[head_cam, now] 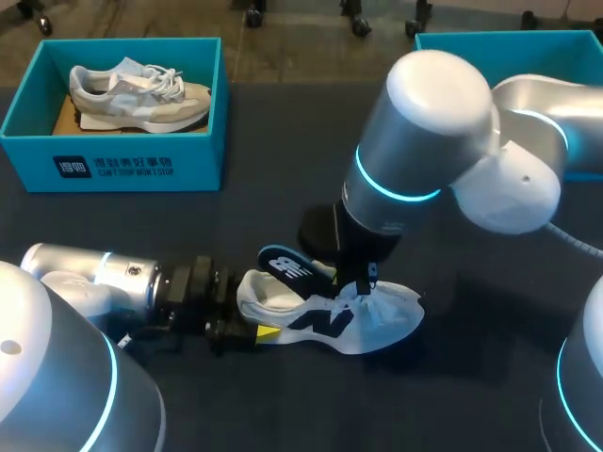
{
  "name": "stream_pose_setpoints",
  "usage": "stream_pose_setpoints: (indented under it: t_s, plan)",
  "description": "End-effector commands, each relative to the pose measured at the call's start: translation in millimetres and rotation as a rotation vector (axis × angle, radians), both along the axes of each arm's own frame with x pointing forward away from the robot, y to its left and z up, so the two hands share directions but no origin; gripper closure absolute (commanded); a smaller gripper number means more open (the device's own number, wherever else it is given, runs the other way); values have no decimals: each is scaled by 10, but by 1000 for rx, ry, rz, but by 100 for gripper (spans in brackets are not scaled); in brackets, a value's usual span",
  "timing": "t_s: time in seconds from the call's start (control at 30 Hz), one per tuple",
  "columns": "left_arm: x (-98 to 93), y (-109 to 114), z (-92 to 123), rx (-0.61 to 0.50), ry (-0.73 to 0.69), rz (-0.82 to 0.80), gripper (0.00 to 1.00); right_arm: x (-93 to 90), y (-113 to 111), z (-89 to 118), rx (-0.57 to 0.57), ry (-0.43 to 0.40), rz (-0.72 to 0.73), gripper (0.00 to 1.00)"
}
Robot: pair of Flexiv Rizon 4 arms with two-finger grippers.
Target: Take the shoe out of the shoebox, open the shoe tongue, remove and reinsert the insole, then place the shoe into the shoebox
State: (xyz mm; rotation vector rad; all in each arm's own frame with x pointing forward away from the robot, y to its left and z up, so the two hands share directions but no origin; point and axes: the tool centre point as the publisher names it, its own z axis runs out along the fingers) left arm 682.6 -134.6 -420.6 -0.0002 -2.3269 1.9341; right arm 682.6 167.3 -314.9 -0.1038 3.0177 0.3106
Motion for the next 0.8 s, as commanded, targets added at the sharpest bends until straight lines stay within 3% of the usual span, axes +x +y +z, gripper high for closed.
stream_pose_setpoints:
  t_s: [0.03,0.13,0.2,0.33,0.43,0.63,0.73,0.8]
  plan:
    - [-3,-10,-21,1,-1,2,100,111,191,3,-29,20,44,100]
    - [-3,-10,-21,1,-1,2,100,136,260,11,-42,26,72,98]
    - [-3,-10,-21,1,-1,2,100,143,281,11,-33,28,93,82]
    - [-3,-10,-21,1,-1,2,100,146,318,0,-29,48,109,72]
    - [-3,-10,-21,1,-1,2,100,142,335,1,-27,59,119,58]
    - [-3,-10,-21,1,-1,2,100,145,277,118,-6,88,90,59]
    - [-3,-10,-21,1,-1,2,100,191,267,156,13,111,81,52]
    - [-3,-10,-21,1,-1,2,100,209,279,168,31,126,76,53]
